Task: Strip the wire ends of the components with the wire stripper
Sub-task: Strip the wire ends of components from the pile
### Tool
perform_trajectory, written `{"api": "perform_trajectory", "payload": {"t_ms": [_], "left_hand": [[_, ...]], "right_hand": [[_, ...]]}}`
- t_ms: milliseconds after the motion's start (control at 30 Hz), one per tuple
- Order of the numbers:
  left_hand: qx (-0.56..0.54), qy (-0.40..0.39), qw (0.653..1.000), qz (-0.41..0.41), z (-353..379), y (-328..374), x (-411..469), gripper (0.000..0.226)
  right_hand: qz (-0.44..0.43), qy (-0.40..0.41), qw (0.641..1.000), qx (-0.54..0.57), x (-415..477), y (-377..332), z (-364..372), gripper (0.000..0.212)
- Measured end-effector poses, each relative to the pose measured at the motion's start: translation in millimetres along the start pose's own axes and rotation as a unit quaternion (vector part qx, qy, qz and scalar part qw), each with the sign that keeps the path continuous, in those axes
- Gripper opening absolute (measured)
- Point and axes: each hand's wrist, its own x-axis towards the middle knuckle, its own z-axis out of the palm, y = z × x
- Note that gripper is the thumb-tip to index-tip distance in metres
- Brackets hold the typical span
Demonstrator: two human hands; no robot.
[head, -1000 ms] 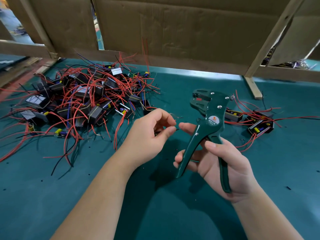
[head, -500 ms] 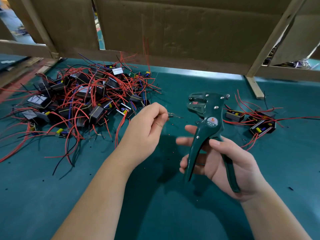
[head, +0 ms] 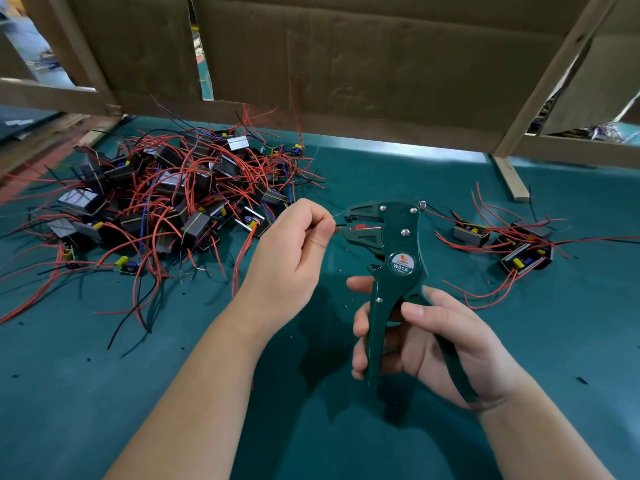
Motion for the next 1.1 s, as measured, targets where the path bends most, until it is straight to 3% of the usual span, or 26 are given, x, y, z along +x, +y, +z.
{"api": "perform_trajectory", "payload": {"t_ms": [1100], "left_hand": [[0.076, 0.027, 0.992, 0.099, -1.4, 1.8, 1.9, 0.013]], "right_hand": [[0.016, -0.007, 0.999, -0.030, -0.2, 1.1, -4.3, 0.060]]}}
